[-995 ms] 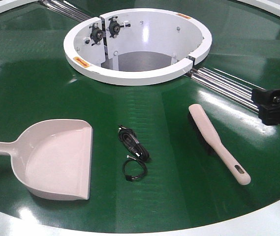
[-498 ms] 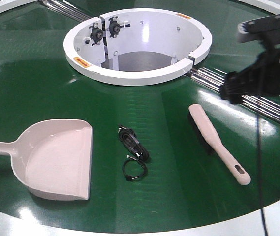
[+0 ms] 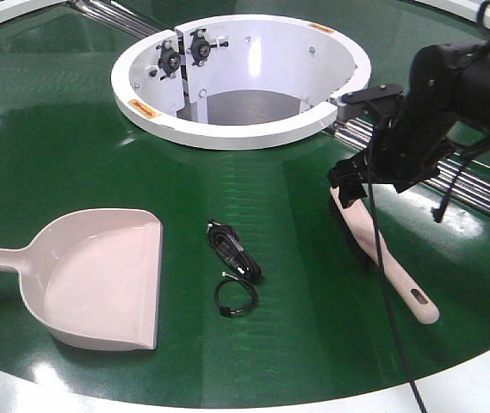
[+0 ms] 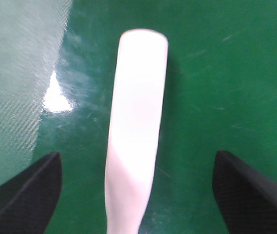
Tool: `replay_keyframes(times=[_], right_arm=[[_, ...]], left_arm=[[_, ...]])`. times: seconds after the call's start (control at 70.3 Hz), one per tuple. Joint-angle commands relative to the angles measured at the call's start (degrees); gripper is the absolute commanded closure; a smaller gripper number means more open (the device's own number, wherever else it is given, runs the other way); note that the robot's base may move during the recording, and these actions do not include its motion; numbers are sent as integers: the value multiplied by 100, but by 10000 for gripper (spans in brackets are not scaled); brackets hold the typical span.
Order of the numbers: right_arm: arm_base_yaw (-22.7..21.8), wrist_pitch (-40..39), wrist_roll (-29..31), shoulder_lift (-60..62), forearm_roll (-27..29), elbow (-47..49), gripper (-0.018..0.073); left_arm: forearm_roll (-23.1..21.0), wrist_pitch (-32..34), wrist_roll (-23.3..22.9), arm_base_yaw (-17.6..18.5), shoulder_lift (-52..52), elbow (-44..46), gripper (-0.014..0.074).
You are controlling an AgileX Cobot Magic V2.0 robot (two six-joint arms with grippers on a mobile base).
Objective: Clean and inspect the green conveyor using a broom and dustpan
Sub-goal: 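Reach the right gripper down and grasp the cream brush handle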
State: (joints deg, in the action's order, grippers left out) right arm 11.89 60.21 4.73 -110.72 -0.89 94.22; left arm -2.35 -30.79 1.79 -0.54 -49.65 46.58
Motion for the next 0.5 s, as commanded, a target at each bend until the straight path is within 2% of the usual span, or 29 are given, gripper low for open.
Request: replay_keyframes(times=[0.0,0.483], right_arm=[[-13,151,-42,-11,26,441,-34],[-18,469,-143,-873,132,992,-33]], left_arm=[[-13,284,8,39,27,214,-10],[-13,-84,8,39,32,214,4]])
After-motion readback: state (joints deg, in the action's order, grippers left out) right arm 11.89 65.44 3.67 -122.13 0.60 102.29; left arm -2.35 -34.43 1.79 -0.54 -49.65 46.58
